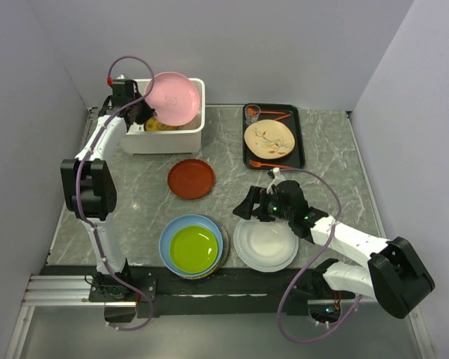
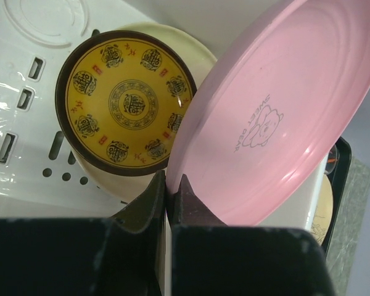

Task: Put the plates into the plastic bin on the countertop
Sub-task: Place the plate in the plastic bin.

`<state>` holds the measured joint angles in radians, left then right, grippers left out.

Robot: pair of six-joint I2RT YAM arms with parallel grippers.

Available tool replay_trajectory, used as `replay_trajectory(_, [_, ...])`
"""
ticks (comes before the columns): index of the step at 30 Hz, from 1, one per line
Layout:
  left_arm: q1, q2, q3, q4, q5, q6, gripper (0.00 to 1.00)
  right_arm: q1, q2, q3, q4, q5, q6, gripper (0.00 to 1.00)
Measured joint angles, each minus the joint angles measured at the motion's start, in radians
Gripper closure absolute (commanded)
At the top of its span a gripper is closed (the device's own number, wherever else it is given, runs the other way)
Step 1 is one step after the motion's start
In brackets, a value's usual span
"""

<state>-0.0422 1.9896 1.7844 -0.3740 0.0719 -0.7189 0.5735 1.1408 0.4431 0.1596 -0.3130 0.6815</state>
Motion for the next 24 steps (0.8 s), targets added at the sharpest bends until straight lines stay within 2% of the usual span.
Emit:
replay_trajectory(3, [0.001, 0.011, -0.003, -0.004, -0.001, 0.000, 0.89, 0.000, 0.000, 0.001, -0.002, 0.002, -0.003, 0.00])
replay_trajectory(4, [0.001, 0.014, -0.004, -0.006, -0.001, 0.001, 0.85, 0.000, 0.000, 0.002, -0.003, 0.003, -0.003, 0.00])
replay_trajectory(7, [0.002, 0.018, -0.016, -0.005, 0.000, 0.000, 0.79, 0.000, 0.000, 0.002, -0.004, 0.006, -0.003, 0.00])
replay_trajectory(17, [0.006, 0.019, -0.053, 0.003, 0.002, 0.000, 0.70, 0.000, 0.000, 0.002, -0.004, 0.007, -0.003, 0.00])
replay_trajectory(20, [0.006, 0.019, -0.057, 0.018, 0.008, 0.000, 0.62, 0.000, 0.000, 0.002, -0.004, 0.007, -0.003, 0.00])
replay_trajectory(23, [0.007, 0.019, -0.061, 0.034, 0.012, 0.001, 0.43, 0.000, -0.001, 0.002, -0.004, 0.007, -0.003, 0.00])
replay_trajectory(24, [0.008, 0.019, -0.062, 0.051, 0.013, -0.002, 0.32, 0.000, -0.002, 0.002, -0.005, 0.008, -0.003, 0.00])
